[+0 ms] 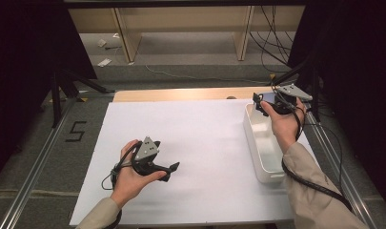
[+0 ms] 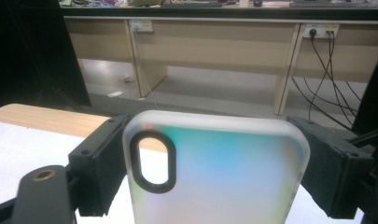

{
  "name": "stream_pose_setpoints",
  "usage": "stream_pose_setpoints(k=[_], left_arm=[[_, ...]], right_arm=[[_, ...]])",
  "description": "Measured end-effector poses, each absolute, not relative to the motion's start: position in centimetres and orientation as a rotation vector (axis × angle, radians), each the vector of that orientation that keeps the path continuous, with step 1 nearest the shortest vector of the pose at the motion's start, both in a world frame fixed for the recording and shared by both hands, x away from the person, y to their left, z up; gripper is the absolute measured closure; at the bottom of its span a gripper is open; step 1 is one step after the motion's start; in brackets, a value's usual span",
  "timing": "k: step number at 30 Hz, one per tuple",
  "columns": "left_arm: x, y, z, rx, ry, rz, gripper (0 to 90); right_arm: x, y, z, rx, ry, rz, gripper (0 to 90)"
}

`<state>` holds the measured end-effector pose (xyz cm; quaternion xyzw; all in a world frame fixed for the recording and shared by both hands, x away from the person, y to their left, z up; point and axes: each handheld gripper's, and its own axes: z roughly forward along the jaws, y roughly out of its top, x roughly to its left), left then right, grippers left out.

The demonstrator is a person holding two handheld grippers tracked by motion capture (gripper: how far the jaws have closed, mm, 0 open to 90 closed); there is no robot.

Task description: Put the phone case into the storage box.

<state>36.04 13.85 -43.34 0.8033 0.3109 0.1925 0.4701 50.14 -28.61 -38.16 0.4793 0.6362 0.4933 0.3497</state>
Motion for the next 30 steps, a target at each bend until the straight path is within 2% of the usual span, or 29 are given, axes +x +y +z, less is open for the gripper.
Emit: stream_pose_setpoints(k=[30], left_arm=[[36.0, 13.8, -43.3, 1.967, 0.761, 0.469, 1.3]], right_arm=[[51.7, -28.5, -38.9, 1.279, 1.665, 1.228, 18.2]])
